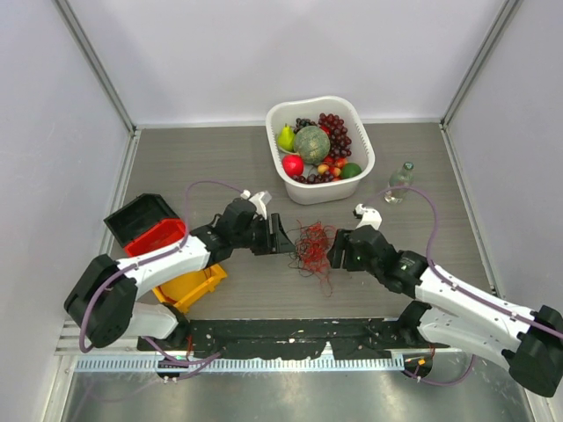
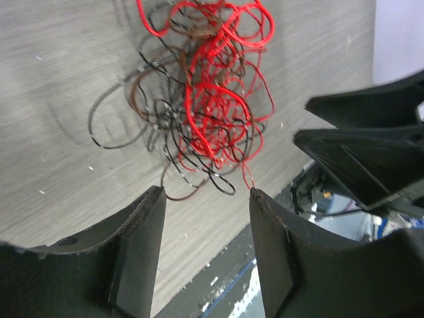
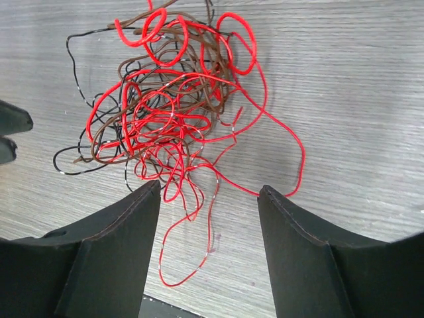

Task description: Untangle the cables

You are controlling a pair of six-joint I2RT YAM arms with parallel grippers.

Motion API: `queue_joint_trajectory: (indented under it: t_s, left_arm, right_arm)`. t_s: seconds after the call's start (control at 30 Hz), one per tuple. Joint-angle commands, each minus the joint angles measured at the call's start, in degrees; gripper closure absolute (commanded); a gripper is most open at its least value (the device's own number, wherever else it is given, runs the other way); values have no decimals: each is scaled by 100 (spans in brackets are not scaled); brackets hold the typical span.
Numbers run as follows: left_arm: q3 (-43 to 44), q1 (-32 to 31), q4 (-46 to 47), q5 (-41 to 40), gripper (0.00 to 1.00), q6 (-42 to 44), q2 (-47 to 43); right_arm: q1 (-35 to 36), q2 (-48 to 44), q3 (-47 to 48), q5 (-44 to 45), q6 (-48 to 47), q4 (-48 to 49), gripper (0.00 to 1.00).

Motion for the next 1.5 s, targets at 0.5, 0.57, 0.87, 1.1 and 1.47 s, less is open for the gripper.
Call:
queue_joint_trajectory:
  t_s: [0.5, 0.57, 0.87, 1.1, 1.47]
  left_arm:
    - [1343, 228, 567, -163, 61, 227, 2309]
    - [1203, 166, 558, -259, 78, 261, 2108]
    - [1026, 34, 233, 109, 100, 376, 702]
    - [1667, -256, -196, 198, 100, 595, -257]
    - [861, -54, -1070, -1277, 26, 1079, 120]
  right_arm:
    - [-7, 395, -130, -675, 449, 857, 34]
    - [-7, 396, -218, -692, 520, 1015, 34]
    - [-7, 817, 1, -552, 502, 1279, 33]
    - [-16, 1476, 493, -69, 458, 1341, 32]
    - [-25, 863, 46, -217, 643, 1271, 32]
